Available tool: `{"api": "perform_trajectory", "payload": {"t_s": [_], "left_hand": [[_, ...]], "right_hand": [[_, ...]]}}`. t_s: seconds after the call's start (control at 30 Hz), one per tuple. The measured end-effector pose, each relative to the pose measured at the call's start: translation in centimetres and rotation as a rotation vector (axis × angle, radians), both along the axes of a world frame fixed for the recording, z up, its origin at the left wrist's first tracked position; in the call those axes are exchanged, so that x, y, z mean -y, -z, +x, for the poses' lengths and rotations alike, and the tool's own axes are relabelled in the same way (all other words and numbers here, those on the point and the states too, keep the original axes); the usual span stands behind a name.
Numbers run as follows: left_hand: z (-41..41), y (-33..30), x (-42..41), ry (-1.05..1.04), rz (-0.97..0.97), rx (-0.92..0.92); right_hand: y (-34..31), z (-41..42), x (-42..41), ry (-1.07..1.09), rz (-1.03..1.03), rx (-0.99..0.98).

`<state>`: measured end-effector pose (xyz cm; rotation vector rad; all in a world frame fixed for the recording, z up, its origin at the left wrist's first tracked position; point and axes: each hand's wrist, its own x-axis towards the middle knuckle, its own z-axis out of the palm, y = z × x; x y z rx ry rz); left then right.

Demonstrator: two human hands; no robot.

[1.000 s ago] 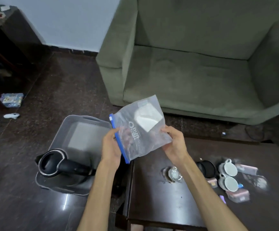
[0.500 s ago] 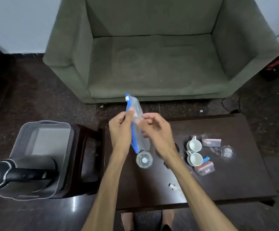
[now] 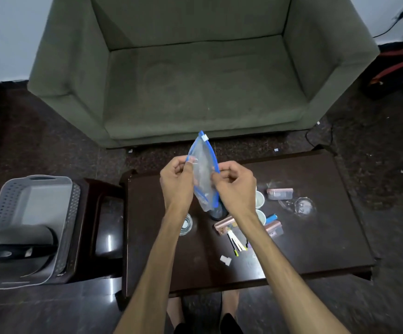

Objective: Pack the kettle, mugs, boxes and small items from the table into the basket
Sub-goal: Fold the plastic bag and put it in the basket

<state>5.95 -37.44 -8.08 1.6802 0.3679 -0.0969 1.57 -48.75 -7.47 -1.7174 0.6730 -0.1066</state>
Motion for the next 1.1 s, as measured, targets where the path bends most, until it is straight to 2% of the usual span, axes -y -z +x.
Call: {"api": "perform_trajectory", "payload": {"t_s": [0.13,0.23,0.33,0.47,0.63,0.77,0.93,1.0,1.1], "left_hand": [[-0.9,0.5,1.2,-0.065,0.155,0.110],[-2.1,0.2,3.0,-0.044,0.220,0.209],[-3.2,0.2,4.4,0.010,0.239,0.278],[-5.2,0.3,5.2,0.059,0.234,0.338],[-8.4,-0.1,6.5,0.100,0.209,0.394],[-9.9,0.0,7.0,0.133,0.262,0.442],[-11.1,0.8,6.8,0.126,0.168,0.400],[-11.3,0.7,6.6,0.128,0.161,0.410],[-11.4,0.9,6.3,0.129,0.171,0.396]], "right_hand": [[-0.2,-1.7,2.3,0.145,-0.406,0.057],[-1.1,-2.4,2.5,-0.006,-0.476,0.169],[-1.9,-1.7,2.7,-0.186,-0.321,-0.025],[-1.3,-0.8,4.4,-0.269,-0.128,-0.220],[0.1,-1.7,4.1,-0.054,0.390,-0.126],[0.0,-3.4,4.2,0.006,0.545,-0.087],[-0.5,-3.6,4.1,0.086,0.778,-0.073],[0.0,-3.8,4.0,0.025,0.662,-0.049],[1.8,-3.9,3.8,-0.052,0.273,-0.052]]}}
